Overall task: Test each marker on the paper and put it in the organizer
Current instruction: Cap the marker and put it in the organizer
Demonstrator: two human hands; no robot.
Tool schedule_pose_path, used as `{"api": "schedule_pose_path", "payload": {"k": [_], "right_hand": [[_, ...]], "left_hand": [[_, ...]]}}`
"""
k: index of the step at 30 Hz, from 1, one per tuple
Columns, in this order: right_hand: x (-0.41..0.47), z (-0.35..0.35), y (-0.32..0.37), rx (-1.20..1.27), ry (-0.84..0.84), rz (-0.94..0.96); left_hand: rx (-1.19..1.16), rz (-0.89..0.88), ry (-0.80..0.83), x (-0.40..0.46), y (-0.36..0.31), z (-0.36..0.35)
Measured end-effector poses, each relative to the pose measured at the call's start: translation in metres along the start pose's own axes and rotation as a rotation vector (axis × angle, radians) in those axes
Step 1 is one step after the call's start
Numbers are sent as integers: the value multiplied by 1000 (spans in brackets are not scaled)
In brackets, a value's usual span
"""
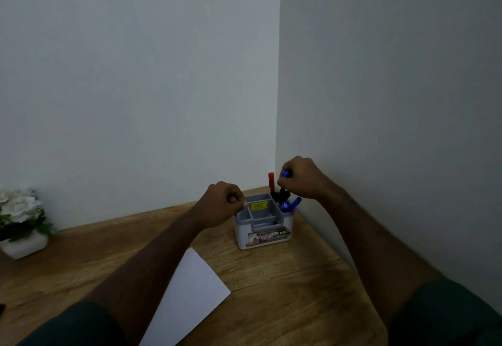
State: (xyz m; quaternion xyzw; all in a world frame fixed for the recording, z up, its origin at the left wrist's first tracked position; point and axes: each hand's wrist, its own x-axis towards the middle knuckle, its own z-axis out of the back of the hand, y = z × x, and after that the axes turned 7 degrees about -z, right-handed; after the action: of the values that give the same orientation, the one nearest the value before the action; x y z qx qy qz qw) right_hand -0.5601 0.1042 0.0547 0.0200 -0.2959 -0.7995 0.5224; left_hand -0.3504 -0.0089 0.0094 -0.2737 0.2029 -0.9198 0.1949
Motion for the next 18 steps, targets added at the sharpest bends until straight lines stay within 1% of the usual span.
{"api": "schedule_pose_path", "payload": {"k": [5,7,9,14,16,18], "right_hand": [[6,-18,-3,-75,147,-39],[7,-21,-3,-61,155,-34],[4,-18,0,-19,97,-7],[-14,-11,29,72,-144,129],[-23,-19,49,86,-145,186],[-31,-36,71,94,-102,250]], "left_hand": [[12,-19,16,-1,-1,0],[12,-20,7,-1,1,1],[16,-19,-5,-4,2,4],[11,-8,-37,-21,2,18],[-10,12,-52,-33,4,26],[-14,40,-61,-51,7,36]]}}
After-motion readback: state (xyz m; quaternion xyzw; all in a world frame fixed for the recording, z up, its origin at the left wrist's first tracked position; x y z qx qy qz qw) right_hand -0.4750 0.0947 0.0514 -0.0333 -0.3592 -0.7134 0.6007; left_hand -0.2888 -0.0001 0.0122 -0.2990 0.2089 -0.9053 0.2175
